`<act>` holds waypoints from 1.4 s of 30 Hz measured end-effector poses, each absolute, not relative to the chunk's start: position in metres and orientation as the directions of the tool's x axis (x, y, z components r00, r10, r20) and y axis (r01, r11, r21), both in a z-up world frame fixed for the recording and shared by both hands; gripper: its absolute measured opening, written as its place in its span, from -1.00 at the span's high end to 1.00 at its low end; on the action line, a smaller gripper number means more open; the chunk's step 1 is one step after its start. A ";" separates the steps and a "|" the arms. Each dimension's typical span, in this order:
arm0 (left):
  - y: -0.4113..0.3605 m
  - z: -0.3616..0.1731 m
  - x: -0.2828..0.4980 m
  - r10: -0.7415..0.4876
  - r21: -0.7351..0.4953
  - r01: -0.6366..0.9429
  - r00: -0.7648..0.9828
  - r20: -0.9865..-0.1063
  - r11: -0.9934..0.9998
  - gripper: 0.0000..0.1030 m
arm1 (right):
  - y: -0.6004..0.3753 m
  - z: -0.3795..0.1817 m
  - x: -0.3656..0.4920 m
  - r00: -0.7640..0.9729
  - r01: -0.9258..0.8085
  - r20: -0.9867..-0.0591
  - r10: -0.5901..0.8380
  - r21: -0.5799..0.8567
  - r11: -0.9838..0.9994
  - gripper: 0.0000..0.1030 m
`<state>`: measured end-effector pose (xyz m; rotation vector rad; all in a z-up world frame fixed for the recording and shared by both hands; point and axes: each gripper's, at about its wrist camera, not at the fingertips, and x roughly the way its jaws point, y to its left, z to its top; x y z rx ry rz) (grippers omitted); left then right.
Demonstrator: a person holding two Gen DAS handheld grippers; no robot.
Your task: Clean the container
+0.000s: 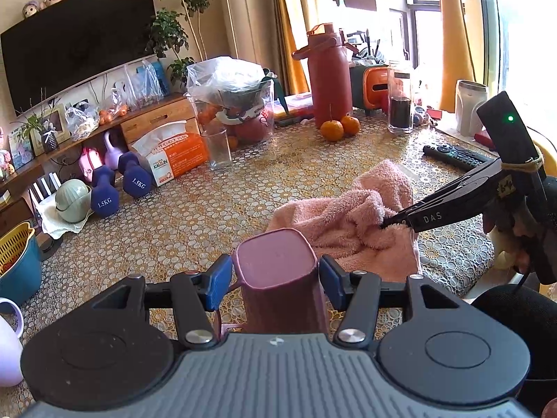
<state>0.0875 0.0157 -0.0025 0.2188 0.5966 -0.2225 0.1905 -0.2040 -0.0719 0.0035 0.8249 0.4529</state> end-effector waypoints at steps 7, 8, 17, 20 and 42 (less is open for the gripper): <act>0.014 0.001 0.082 -0.116 0.134 0.232 0.812 -0.572 0.963 -0.09 | -0.208 -0.055 0.176 0.582 -0.418 -0.682 0.442 0.216 0.883 0.59; 0.014 0.002 0.079 -0.116 0.133 0.230 0.815 -0.568 0.964 -0.10 | -0.209 -0.051 0.172 0.584 -0.423 -0.676 0.448 0.218 0.880 0.53; 0.010 0.013 0.055 -0.100 0.108 0.184 0.842 -0.530 0.977 -0.39 | -0.209 -0.012 0.128 0.624 -0.502 -0.583 0.520 0.210 0.839 0.09; 0.007 0.015 0.048 -0.089 0.106 0.167 0.851 -0.517 0.980 -0.52 | -0.209 -0.002 0.111 0.639 -0.530 -0.543 0.545 0.203 0.823 0.03; -0.002 0.010 0.018 -0.060 -0.022 0.057 0.850 -0.524 0.998 -0.99 | -0.226 0.009 0.058 0.698 -0.525 -0.454 0.553 0.200 0.827 -0.23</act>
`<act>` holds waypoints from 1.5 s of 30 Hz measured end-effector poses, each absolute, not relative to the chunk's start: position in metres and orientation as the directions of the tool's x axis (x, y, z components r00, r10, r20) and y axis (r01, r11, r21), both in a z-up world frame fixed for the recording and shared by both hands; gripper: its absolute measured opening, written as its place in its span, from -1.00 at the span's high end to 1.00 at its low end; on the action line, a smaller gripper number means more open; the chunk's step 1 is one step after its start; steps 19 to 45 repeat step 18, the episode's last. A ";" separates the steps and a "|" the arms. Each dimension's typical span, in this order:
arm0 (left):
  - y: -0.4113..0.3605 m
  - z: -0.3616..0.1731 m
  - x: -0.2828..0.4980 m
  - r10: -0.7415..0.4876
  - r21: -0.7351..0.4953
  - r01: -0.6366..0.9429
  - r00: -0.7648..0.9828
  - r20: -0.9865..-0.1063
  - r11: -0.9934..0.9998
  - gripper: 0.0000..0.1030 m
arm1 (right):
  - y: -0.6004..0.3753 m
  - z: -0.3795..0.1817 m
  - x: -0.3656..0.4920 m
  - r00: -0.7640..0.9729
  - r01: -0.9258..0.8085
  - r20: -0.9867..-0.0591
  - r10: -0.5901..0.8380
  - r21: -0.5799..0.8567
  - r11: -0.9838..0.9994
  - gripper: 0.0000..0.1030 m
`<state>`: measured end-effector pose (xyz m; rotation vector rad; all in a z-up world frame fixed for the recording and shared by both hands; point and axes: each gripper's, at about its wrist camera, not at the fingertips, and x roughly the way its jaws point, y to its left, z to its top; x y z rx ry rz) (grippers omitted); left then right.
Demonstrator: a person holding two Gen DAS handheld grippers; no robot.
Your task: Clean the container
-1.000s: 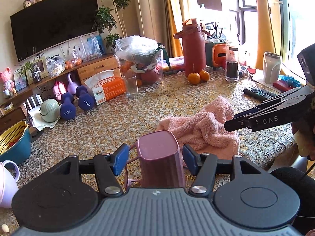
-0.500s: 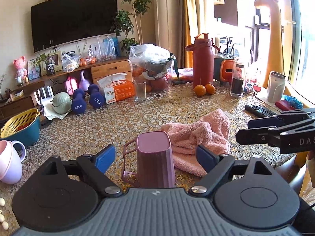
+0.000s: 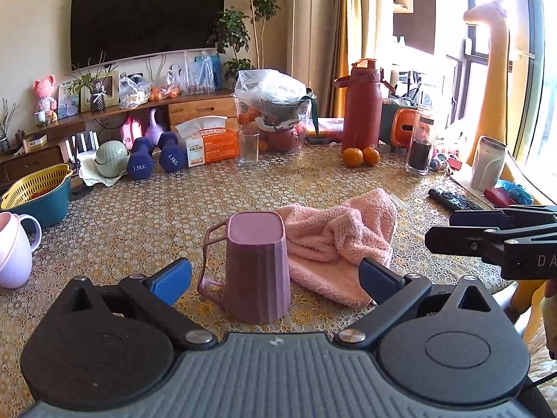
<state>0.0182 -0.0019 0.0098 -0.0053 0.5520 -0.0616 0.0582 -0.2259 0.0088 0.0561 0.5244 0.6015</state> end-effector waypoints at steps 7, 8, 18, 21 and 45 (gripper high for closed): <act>-0.006 0.007 0.016 -0.057 -0.018 0.056 0.846 -0.531 0.998 -0.99 | -0.228 0.010 0.053 0.706 -0.519 -0.441 0.555 0.211 0.828 -0.25; -0.007 0.006 0.015 -0.055 -0.013 0.057 0.847 -0.529 0.998 -0.99 | -0.228 0.010 0.053 0.706 -0.521 -0.439 0.557 0.211 0.827 -0.25; -0.009 0.007 0.017 -0.048 0.006 0.060 0.847 -0.529 0.998 -0.99 | -0.227 0.009 0.053 0.707 -0.517 -0.441 0.552 0.210 0.830 -0.26; -0.009 0.007 0.017 -0.048 0.006 0.060 0.847 -0.529 0.998 -0.99 | -0.227 0.009 0.053 0.707 -0.517 -0.441 0.552 0.210 0.830 -0.26; -0.009 0.007 0.017 -0.048 0.006 0.060 0.847 -0.529 0.998 -0.99 | -0.227 0.009 0.053 0.707 -0.517 -0.441 0.552 0.210 0.830 -0.26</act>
